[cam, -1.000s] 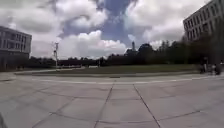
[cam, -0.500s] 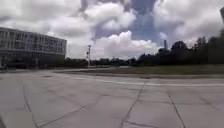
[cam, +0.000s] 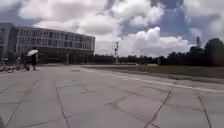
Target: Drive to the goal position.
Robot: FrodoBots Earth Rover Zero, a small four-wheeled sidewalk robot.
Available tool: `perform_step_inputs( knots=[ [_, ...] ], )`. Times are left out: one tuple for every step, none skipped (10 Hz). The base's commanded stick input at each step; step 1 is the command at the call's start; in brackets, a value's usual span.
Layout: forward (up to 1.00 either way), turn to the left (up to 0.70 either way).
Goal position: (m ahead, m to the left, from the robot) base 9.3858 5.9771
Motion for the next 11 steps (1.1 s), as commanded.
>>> perform_step_inputs(
  knots=[
    [1.00,0.00],
    [1.00,0.00],
    [1.00,0.00],
    [1.00,0.00],
    [1.00,0.00],
    [1.00,0.00],
    [1.00,0.00],
    [0.16,0.00],
    [0.00,0.00],
    [0.00,0.00],
    [0.00,0.00]
  ],
)
